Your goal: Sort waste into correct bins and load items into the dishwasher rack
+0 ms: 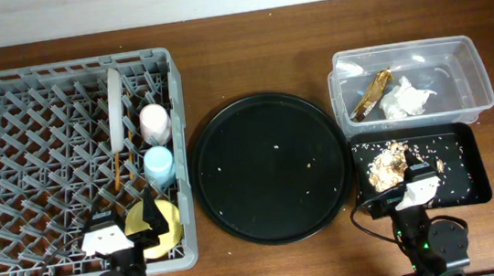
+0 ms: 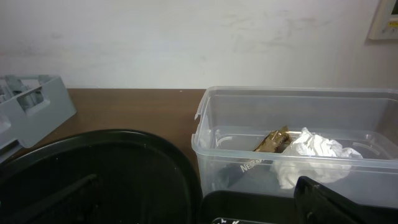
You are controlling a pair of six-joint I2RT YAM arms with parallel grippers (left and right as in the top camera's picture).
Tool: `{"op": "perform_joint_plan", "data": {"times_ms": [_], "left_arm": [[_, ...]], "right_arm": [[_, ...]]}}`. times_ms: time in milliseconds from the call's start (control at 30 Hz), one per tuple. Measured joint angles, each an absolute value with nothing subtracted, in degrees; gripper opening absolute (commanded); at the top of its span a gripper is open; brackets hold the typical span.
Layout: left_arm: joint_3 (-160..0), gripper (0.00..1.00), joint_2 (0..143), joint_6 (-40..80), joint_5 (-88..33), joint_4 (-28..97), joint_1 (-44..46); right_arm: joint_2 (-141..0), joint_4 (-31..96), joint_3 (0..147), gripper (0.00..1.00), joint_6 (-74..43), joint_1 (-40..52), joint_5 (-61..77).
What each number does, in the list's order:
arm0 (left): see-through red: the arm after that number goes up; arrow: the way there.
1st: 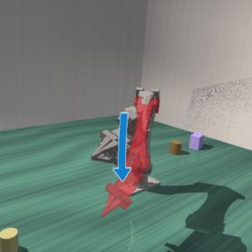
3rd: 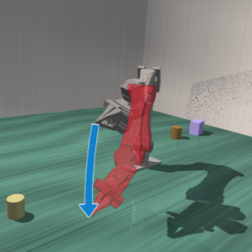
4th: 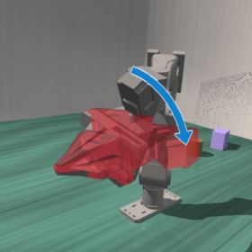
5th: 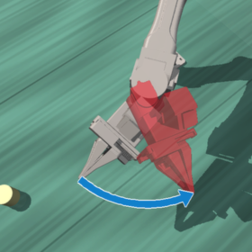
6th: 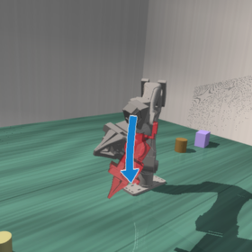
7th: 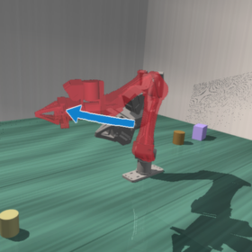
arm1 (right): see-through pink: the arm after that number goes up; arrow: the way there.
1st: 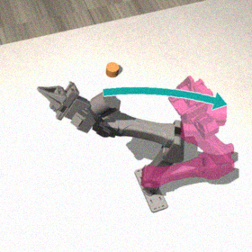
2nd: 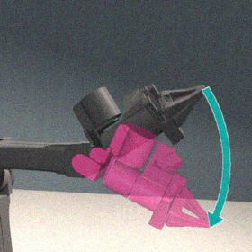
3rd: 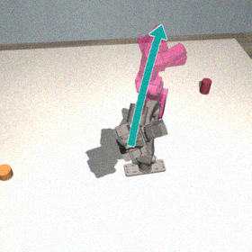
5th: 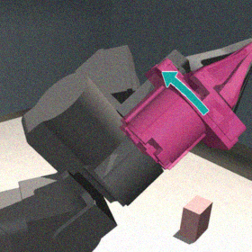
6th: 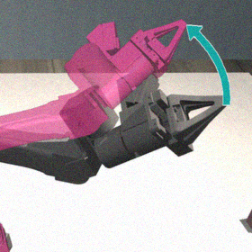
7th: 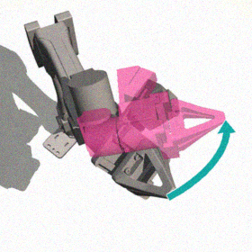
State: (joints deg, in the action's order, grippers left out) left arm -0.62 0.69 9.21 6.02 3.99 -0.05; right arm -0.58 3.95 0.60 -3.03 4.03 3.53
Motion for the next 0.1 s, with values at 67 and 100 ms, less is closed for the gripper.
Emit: {"op": "perform_joint_plan", "data": {"times_ms": [67,100], "left_arm": [[-0.62,0.99,0.69,9.21,6.02,3.99,-0.05],[-0.62,0.99,0.69,9.21,6.02,3.99,-0.05]], "right_arm": [[-0.58,3.95,0.60,0.99,-3.05,4.03,3.53],[-0.58,3.95,0.60,0.99,-3.05,4.03,3.53]]}}
